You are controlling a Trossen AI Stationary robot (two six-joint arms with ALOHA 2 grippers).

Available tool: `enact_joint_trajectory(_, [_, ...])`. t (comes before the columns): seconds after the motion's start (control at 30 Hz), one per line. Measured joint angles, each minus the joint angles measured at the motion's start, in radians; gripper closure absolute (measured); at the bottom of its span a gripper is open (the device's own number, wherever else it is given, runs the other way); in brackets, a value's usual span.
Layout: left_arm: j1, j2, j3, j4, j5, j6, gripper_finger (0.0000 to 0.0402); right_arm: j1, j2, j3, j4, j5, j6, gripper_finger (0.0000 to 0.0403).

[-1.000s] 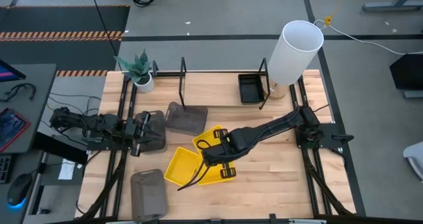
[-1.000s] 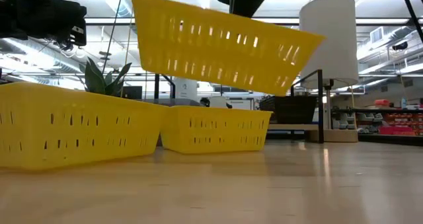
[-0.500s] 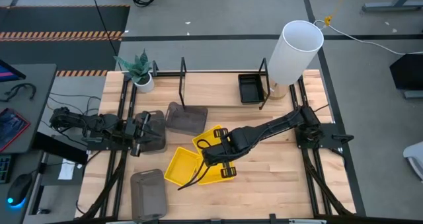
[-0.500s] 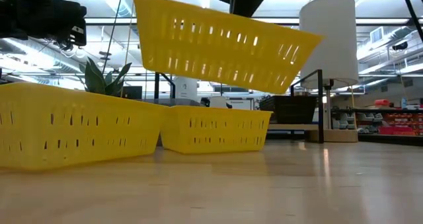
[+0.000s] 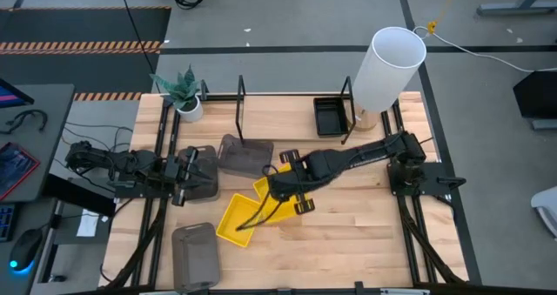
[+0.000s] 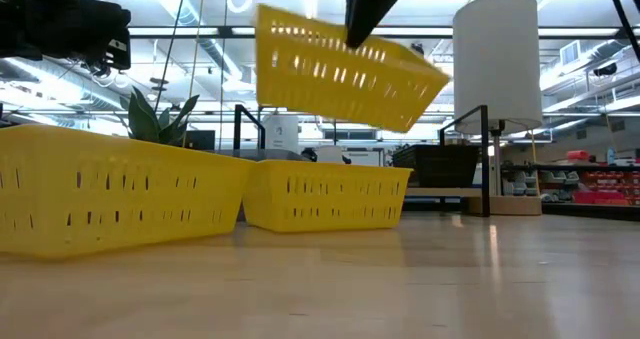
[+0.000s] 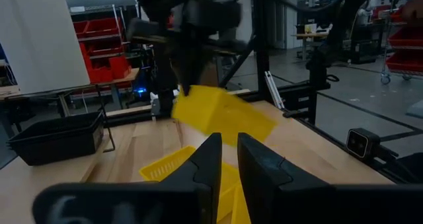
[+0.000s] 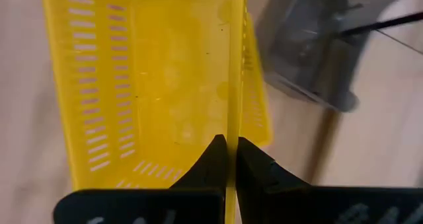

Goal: Stack baskets on shelf by color
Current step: Stack the bottom right yellow bin on the top yellow bin

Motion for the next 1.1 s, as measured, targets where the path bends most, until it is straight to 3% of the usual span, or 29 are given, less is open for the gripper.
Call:
enact_joint_trajectory(0.23, [0.000,0.000,0.000,0.000,0.000,0.000,0.0338,-0.097,0.005,0.000,0.017,0.006,-0.065,0.0389])
enact_joint_trajectory(0.47, [0.000,0.000,0.000,0.000,0.000,0.001,0.0347,-0.136,0.006,-0.042,0.036,-0.009,-0.246,0.0389])
enact_joint_trajectory(1.1, [0.000,0.000,0.000,0.000,0.000,0.000,0.0348,-0.138,0.006,-0.141,0.170,-0.086,-0.253,0.0388])
